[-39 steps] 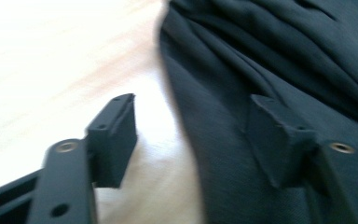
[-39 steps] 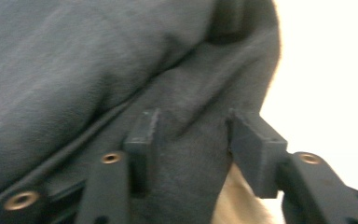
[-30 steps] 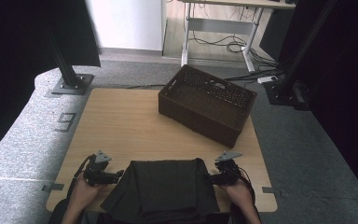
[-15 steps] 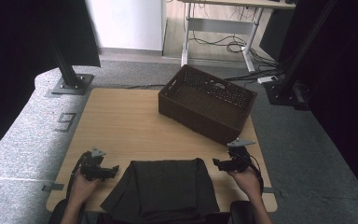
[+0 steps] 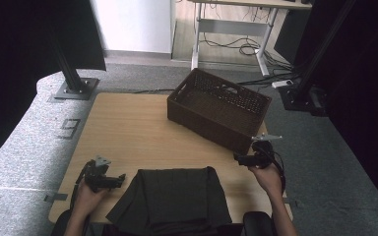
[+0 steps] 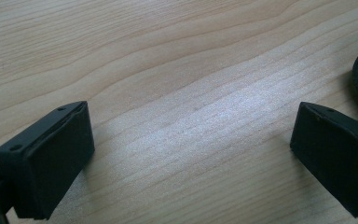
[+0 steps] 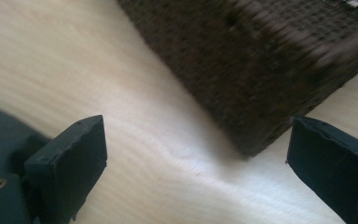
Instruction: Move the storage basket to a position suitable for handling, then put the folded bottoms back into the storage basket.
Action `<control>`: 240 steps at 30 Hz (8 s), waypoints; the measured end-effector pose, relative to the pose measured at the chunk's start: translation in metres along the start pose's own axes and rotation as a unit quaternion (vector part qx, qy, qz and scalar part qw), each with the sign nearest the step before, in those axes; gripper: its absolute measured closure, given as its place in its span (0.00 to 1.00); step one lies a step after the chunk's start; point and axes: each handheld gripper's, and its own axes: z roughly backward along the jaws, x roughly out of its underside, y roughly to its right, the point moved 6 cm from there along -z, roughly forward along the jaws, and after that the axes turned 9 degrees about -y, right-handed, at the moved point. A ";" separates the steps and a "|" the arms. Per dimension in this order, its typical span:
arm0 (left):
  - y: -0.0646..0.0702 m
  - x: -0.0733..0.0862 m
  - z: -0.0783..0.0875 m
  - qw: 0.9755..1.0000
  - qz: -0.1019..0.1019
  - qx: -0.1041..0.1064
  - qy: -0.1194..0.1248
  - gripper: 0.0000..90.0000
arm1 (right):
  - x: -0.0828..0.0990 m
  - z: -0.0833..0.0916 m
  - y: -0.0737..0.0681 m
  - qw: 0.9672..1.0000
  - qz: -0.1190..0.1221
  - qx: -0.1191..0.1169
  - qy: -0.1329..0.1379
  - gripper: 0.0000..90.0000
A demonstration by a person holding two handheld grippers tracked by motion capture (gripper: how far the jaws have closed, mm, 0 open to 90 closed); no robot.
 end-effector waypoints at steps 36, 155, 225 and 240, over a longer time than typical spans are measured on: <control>0.000 0.000 0.000 1.000 0.003 -0.002 0.001 0.00 | -0.055 -0.014 0.069 0.993 -0.064 0.092 -0.024 0.35; 0.001 -0.001 -0.001 1.000 0.008 -0.005 0.001 0.00 | -0.037 -0.008 -0.037 0.999 0.039 -0.024 0.002 0.47; 0.003 0.001 0.001 1.000 0.003 -0.001 0.001 0.00 | 0.075 -0.064 -0.024 0.999 0.019 0.023 -0.021 0.00; 0.009 0.001 0.002 1.000 -0.017 0.012 -0.014 0.00 | 0.076 -0.059 -0.032 0.999 0.005 0.004 -0.043 0.01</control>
